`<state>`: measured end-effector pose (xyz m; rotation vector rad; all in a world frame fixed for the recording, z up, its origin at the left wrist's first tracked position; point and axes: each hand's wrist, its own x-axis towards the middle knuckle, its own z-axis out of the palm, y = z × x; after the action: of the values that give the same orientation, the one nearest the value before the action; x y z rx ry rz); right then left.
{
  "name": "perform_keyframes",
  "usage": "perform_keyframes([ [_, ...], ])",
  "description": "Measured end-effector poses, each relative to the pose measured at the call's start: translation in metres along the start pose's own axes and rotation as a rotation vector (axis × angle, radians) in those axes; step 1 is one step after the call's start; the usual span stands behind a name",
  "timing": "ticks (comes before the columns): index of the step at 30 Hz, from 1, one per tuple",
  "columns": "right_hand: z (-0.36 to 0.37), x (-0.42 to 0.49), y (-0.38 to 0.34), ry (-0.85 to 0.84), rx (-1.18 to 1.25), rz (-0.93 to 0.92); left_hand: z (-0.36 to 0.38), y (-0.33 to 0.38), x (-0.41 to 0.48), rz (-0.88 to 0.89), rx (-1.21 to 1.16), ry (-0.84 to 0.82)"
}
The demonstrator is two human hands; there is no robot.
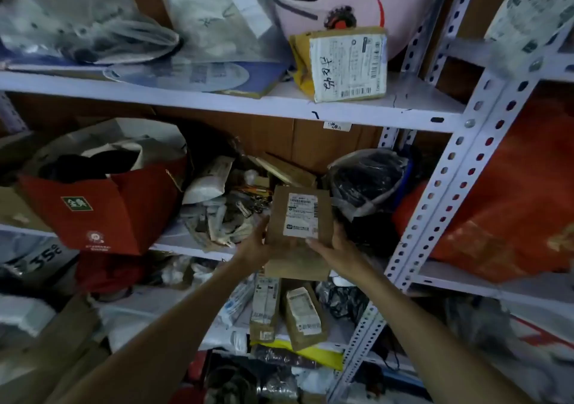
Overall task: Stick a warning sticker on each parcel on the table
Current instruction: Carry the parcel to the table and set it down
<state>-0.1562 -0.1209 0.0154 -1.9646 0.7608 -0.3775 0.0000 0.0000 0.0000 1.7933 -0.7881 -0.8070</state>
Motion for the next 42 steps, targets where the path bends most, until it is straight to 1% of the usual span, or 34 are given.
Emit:
perform_keyframes([
  [1, 0.000, 0.001, 0.001, -0.001, 0.064, 0.009, 0.002, -0.001, 0.003, -0.019, -0.107, -0.005],
  [2, -0.001, 0.003, 0.002, -0.018, 0.102, 0.021, 0.003, 0.000, 0.003, -0.023, -0.136, -0.018],
  [4, -0.002, 0.007, 0.004, -0.058, 0.188, 0.032, 0.003, -0.002, 0.006, -0.018, -0.100, 0.025],
  [7, -0.002, 0.012, 0.007, -0.096, 0.267, 0.080, 0.007, -0.002, 0.003, -0.046, -0.139, 0.060],
  [10, -0.003, 0.007, 0.008, -0.120, 0.254, 0.085, 0.007, 0.009, -0.012, -0.040, -0.119, 0.076],
  [13, -0.002, -0.012, 0.002, -0.176, 0.193, 0.096, 0.000, 0.004, -0.023, 0.009, -0.048, 0.021],
  [15, 0.002, -0.028, 0.000, -0.152, 0.190, 0.099, -0.002, -0.002, -0.033, 0.011, -0.002, -0.010],
  [18, 0.012, -0.053, 0.002, -0.123, 0.212, 0.094, -0.002, -0.008, -0.057, 0.045, -0.017, -0.081],
  [20, 0.019, -0.070, 0.003, -0.087, 0.241, 0.122, -0.002, -0.012, -0.072, 0.078, -0.057, -0.127],
  [23, 0.028, -0.097, 0.007, -0.048, 0.244, 0.196, -0.001, -0.022, -0.093, 0.081, -0.115, -0.157],
  [25, 0.038, -0.125, 0.005, 0.007, 0.248, 0.222, -0.002, -0.028, -0.107, 0.103, -0.104, -0.209],
  [27, 0.047, -0.157, 0.003, 0.105, 0.266, 0.241, -0.001, -0.032, -0.119, 0.137, -0.037, -0.280],
  [30, 0.050, -0.208, 0.015, 0.254, 0.339, 0.241, 0.023, -0.025, -0.141, 0.228, 0.020, -0.429],
  [35, 0.020, -0.321, 0.029, 0.533, 0.331, 0.268, 0.107, 0.000, -0.189, 0.267, 0.009, -0.678],
  [39, -0.013, -0.425, 0.033, 0.731, 0.341, 0.318, 0.184, 0.025, -0.249, 0.283, -0.008, -0.879],
  [42, -0.023, -0.512, 0.037, 0.959, 0.333, 0.380, 0.246, 0.041, -0.306, 0.325, -0.002, -1.056],
])
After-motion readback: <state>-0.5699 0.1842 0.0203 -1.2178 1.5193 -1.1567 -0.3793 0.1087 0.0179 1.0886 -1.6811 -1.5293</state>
